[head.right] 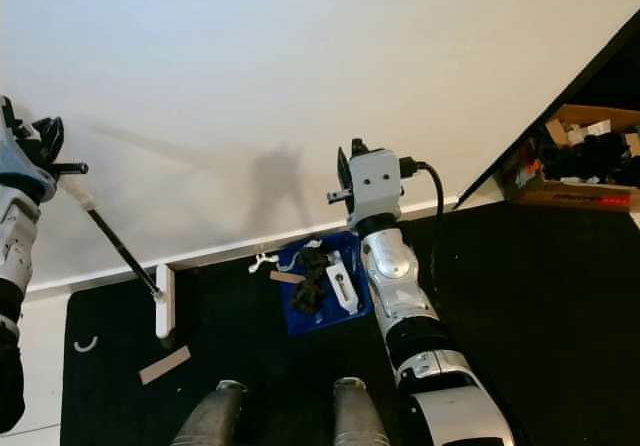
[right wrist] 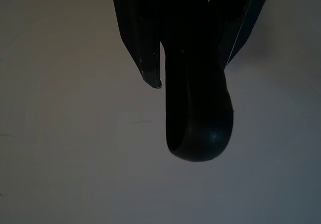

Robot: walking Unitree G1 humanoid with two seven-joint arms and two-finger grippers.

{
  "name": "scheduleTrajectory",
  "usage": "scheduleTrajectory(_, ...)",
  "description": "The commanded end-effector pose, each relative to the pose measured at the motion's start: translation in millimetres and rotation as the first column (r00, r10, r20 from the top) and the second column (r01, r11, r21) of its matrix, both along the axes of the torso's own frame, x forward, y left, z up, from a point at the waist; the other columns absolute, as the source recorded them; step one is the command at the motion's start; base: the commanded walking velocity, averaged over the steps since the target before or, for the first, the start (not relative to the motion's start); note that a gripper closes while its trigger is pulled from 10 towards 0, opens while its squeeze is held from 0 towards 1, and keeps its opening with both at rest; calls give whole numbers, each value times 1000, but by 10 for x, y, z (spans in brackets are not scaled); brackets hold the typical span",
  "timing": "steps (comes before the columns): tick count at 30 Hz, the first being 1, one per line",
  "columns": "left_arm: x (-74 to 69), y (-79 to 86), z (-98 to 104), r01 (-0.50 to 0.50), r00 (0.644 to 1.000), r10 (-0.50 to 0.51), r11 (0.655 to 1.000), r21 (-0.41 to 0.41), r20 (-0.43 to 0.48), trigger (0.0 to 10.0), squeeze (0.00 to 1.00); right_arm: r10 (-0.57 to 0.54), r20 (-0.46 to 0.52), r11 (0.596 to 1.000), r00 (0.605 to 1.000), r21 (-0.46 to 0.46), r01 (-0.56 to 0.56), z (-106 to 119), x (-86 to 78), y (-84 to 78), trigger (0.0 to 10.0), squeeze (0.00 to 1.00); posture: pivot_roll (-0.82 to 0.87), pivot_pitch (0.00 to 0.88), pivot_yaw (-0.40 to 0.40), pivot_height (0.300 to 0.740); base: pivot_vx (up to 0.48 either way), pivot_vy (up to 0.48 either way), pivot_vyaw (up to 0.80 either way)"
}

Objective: Sweep floor

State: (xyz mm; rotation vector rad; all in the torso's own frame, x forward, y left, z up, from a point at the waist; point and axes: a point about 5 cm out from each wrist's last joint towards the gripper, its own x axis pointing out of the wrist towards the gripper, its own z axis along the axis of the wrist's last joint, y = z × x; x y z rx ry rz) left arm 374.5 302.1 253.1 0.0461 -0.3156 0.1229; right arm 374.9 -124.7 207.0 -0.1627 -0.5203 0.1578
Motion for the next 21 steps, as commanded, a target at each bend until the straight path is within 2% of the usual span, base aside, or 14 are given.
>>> scheduleTrajectory(1, -3, 15, -12, -30, 999, 30, 999, 12, 14, 10000, 0, 2, -19, 1000, 1000, 16, -2, -66, -32, -10, 10000, 0, 2, 540, 42, 740, 0, 0, 0)
scheduleTrajectory(3, 18, -13, -29, -26, 1000, 26, 1000, -13, 12, 10000, 0, 2, -19, 1000, 1000, 16, -2, -67, -36, -15, 10000, 0, 2, 540, 42, 740, 0, 0, 0)
scheduleTrajectory(6, 78, -147, -122, 34, 999, -34, 994, -103, -1, 10000, 0, 2, -21, 1000, 1000, 14, -1, -70, -41, -19, 10000, 0, 2, 540, 42, 740, 0, 0, 0)
scheduleTrajectory(8, 123, -245, -184, 90, 996, -92, 974, -209, 1, 10000, 0, 1, -24, 1000, 1000, 13, -1, -75, -43, -19, 10000, 0, -4, 531, 41, 740, 0, 0, 0)
scheduleTrajectory(9, 123, -245, -184, 90, 996, -92, 974, -209, 1, 10000, 0, 1, -24, 1000, 1000, 13, -1, -75, -43, -19, 10000, 0, -4, 531, 41, 740, 0, 0, 0)
scheduleTrajectory(11, 168, -363, -206, 163, 986, -162, 933, -321, 32, 10000, 0, 2, -24, 1000, 1000, 13, -1, -68, -43, -19, 10000, 0, -6, 529, 42, 740, 0, 0, 0)
scheduleTrajectory(13, 207, -488, -193, 241, 970, -230, 890, -387, 76, 10000, 0, 2, -25, 1000, 1000, 12, -1, -59, -42, -18, 10000, 0, -8, 522, 42, 740, 0, 0, 0)
scheduleTrajectory(17, 265, -733, -18, 393, 920, -342, 805, -444, 194, 10000, 0, 3, -31, 1000, 1000, 14, -2, -68, -39, -13, 10000, 0, 11, 504, 44, 740, 0, 0, 0)
scheduleTrajectory(18, 265, -733, -18, 393, 920, -342, 805, -444, 194, 10000, 0, 3, -31, 1000, 1000, 14, -2, -68, -39, -13, 10000, 0, 11, 504, 44, 740, 0, 0, 0)
scheduleTrajectory(21, 276, -857, 55, 453, 891, -384, 771, -448, 241, 10000, 0, 6, -37, 1000, 999, 17, -5, -80, -31, 9, 10000, 0, 27, 492, 48, 740, 0, 0, 0)
